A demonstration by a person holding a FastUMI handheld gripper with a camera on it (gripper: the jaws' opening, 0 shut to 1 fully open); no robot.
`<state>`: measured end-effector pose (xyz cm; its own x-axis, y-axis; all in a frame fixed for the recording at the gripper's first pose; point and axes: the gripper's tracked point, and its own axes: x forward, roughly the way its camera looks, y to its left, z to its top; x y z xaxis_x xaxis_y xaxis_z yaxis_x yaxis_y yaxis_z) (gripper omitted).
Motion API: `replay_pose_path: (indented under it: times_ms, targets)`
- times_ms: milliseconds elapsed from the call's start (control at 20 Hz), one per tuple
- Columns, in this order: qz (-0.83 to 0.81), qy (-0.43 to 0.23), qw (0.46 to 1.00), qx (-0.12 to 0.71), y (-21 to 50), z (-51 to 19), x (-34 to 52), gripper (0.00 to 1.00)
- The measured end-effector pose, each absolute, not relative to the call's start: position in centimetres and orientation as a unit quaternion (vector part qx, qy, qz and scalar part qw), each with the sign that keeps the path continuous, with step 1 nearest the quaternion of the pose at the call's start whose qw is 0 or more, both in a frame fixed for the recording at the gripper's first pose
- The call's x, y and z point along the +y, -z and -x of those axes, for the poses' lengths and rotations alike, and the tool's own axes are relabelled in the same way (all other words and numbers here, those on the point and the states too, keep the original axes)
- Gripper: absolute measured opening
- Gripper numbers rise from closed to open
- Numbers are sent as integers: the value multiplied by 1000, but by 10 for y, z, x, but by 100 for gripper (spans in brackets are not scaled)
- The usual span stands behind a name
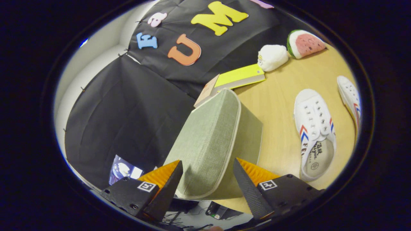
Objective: Open the storage box then place both shoes into the box .Put the left shoe in first, then the right shoe, with the right side of both shoes facing outward in a uniform manner.
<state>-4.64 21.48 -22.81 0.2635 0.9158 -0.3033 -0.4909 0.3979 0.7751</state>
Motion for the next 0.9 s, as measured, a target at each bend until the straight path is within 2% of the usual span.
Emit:
replay_pose_path:
  times_ms: [200,450,600,700,800,850,900]
  targets:
    - [-321,-481,701,419,235,53,225,100]
    - [-338,-483,679,437,232,53,226,99]
    - [-335,-477,687,434,226,52,214,86]
    - [-332,-468,697,429,221,51,202,81]
    - [-322,-463,708,424,217,51,193,70]
    - [-317,-466,711,420,213,53,192,58]
    - [-311,-467,717,413,208,53,190,51]
